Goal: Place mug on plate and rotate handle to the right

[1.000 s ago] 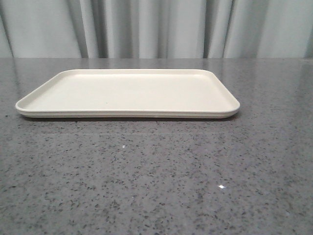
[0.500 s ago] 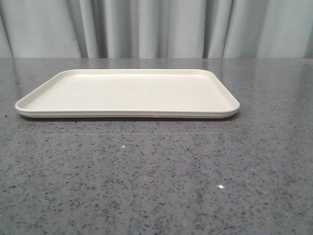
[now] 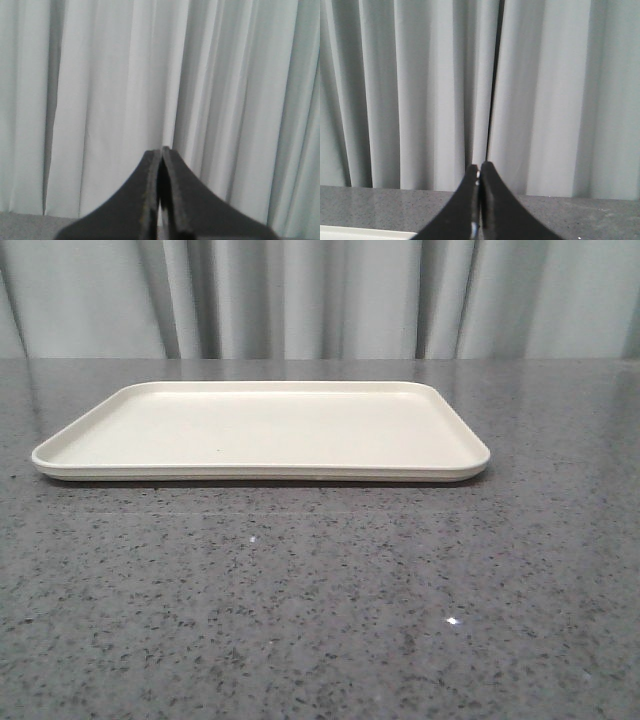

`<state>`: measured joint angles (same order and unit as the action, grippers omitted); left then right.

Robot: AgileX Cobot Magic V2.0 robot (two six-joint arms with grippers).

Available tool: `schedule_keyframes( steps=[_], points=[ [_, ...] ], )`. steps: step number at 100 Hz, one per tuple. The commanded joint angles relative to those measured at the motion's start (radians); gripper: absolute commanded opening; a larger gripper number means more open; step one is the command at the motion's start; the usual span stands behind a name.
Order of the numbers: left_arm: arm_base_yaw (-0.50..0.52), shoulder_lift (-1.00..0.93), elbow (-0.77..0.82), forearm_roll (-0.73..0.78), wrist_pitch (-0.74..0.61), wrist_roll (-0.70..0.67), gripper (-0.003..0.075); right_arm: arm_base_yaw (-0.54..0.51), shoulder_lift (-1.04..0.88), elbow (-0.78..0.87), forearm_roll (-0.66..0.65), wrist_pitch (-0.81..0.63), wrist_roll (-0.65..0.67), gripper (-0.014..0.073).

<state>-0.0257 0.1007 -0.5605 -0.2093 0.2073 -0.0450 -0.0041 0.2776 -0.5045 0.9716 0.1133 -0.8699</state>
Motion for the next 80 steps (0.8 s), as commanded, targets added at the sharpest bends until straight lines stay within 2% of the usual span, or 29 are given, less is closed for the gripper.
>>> schedule_keyframes(
  steps=[1,21,46,80],
  points=[
    [0.000,0.085,-0.077,-0.012,-0.028,-0.009,-0.0020,-0.005,0.018,-0.046,-0.006,-0.025,-0.021,-0.0061],
    [0.000,0.225,-0.213,-0.010,0.045,-0.009,-0.0020,-0.005,0.036,-0.093,-0.009,0.008,-0.073,-0.0061],
    [0.000,0.357,-0.376,0.013,0.205,-0.006,-0.0020,-0.005,0.098,-0.184,-0.010,0.088,-0.085,-0.0054],
    [0.000,0.446,-0.472,0.009,0.252,-0.006,-0.0018,-0.005,0.117,-0.204,-0.010,0.102,-0.085,0.0150]
  ],
)
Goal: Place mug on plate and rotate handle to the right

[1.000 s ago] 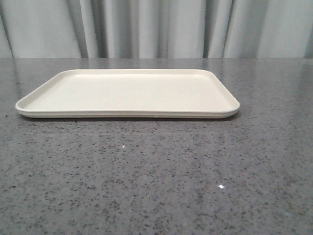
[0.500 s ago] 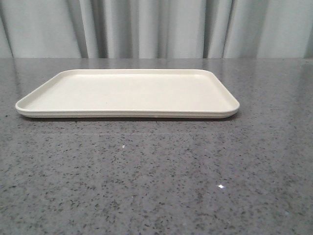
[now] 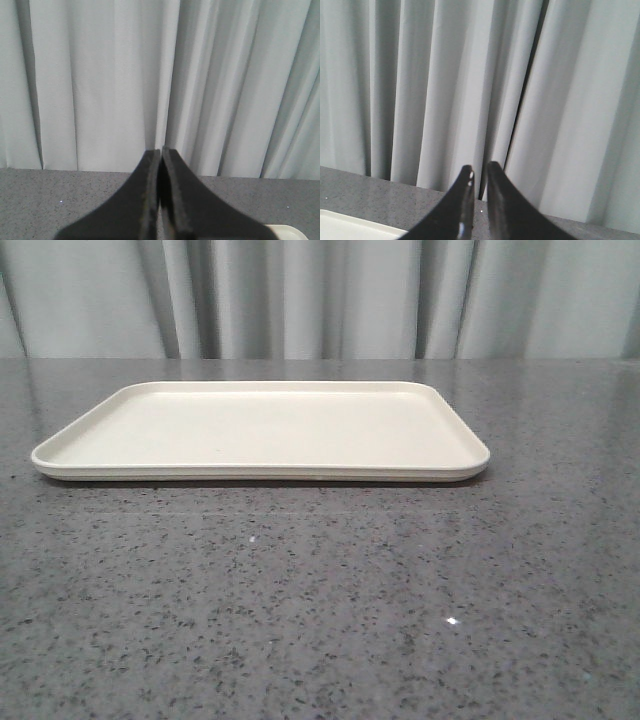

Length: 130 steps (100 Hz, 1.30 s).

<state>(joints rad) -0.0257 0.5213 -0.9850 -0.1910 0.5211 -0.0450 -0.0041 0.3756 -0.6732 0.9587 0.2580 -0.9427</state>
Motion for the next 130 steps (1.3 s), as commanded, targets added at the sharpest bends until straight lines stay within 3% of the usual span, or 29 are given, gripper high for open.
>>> schedule_keyframes(
  steps=[1,24,62,88,130],
  points=[
    [0.000,0.028,-0.049,-0.012,-0.062,-0.006,-0.0018,-0.005,0.019,-0.035,0.003,-0.043,-0.012,0.0153],
    [0.000,0.063,-0.067,-0.012,-0.001,-0.006,0.0015,-0.005,0.019,-0.035,0.003,-0.056,-0.012,0.0176],
    [0.000,0.101,-0.086,-0.038,0.030,-0.006,0.0447,-0.005,0.019,-0.035,0.004,-0.073,-0.012,0.0230],
    [0.000,0.101,-0.104,-0.038,0.051,-0.007,0.0463,-0.005,0.019,-0.035,0.005,-0.099,-0.011,0.0372],
    [0.000,0.101,-0.105,-0.036,0.051,-0.007,0.0463,-0.005,0.018,-0.036,0.030,-0.122,-0.012,0.0386]
  ],
)
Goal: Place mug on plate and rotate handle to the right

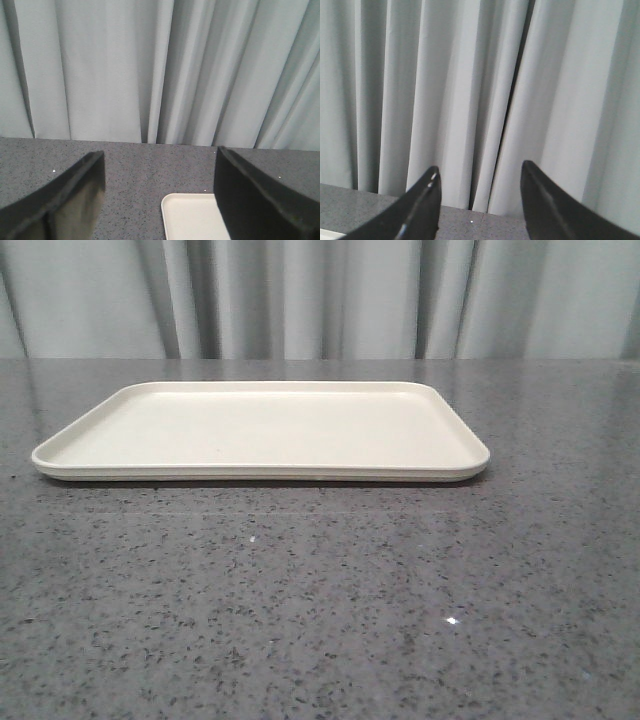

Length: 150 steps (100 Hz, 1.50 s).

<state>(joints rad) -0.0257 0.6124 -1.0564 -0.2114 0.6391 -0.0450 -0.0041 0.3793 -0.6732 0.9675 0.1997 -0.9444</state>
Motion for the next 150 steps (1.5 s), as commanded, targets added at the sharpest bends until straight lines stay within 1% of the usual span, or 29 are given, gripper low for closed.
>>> schedule_keyframes(
  steps=[1,17,47,74,84,98,106,115,135,150],
  points=[
    [0.000,0.010,-0.034,-0.016,-0.067,-0.007,0.0463,-0.005,0.015,-0.036,0.022,-0.067,-0.010,0.0386],
    [0.000,0.008,-0.034,0.006,-0.067,-0.007,0.0463,-0.005,0.015,-0.036,0.022,-0.133,-0.010,0.0381],
    [0.000,0.008,-0.034,0.008,-0.016,-0.004,0.0461,-0.005,0.015,-0.036,0.022,-0.132,-0.010,0.0381],
    [0.000,0.013,-0.048,0.056,-0.001,-0.005,0.0461,-0.005,0.015,-0.036,0.021,-0.132,-0.010,0.0381],
    [0.000,0.042,-0.105,0.099,0.055,-0.009,0.0459,-0.005,0.016,-0.036,0.021,-0.128,-0.010,0.0381],
    [0.000,0.125,-0.223,0.174,0.203,-0.009,0.0458,-0.005,0.035,-0.042,0.004,-0.107,-0.010,0.0381],
    [0.000,0.175,-0.283,0.221,0.290,-0.026,0.0455,-0.005,0.068,-0.067,-0.012,-0.056,-0.010,0.0381],
    [0.000,0.222,-0.335,0.280,0.357,-0.039,0.0431,-0.005,0.122,-0.121,-0.044,0.000,-0.010,0.0381],
    [0.000,0.288,-0.370,0.351,0.438,-0.039,0.0387,-0.005,0.246,-0.272,-0.070,0.075,-0.010,0.0381],
    [0.000,0.326,-0.370,0.356,0.476,-0.039,0.0386,-0.005,0.314,-0.342,-0.070,0.106,-0.010,0.0381]
  ],
)
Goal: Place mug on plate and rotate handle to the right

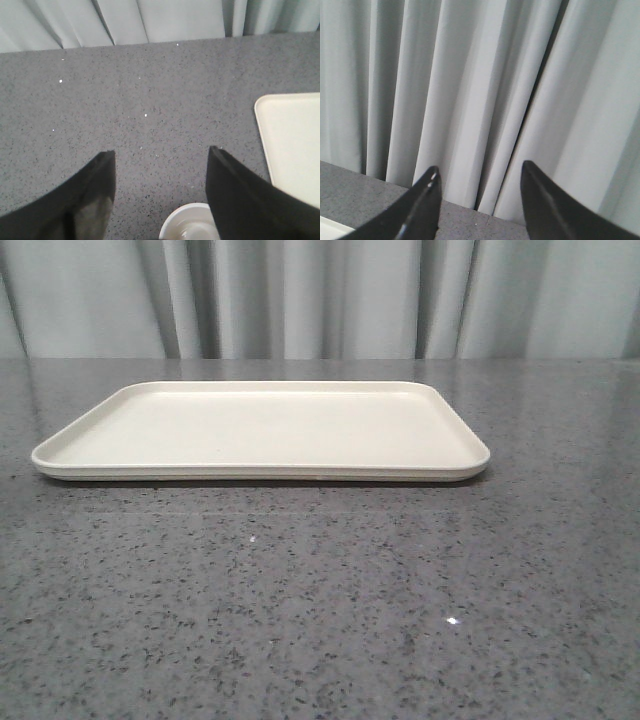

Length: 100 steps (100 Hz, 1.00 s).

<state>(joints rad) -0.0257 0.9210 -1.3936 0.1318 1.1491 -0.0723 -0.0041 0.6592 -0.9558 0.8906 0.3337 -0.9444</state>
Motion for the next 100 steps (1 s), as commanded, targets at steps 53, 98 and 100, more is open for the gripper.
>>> schedule_keyframes(
  steps=[53,98,100],
  points=[
    [0.000,0.113,-0.028,0.023,0.112,0.003,0.0386,-0.005,0.055,-0.065,0.007,-0.031,-0.010,0.0381],
    [0.000,0.113,0.166,0.033,0.108,0.016,0.0386,-0.005,0.055,-0.065,0.007,-0.032,-0.010,0.0381],
    [0.000,0.113,0.171,0.035,0.110,0.016,0.0386,-0.005,0.055,-0.065,0.007,-0.032,-0.010,0.0381]
  ],
)
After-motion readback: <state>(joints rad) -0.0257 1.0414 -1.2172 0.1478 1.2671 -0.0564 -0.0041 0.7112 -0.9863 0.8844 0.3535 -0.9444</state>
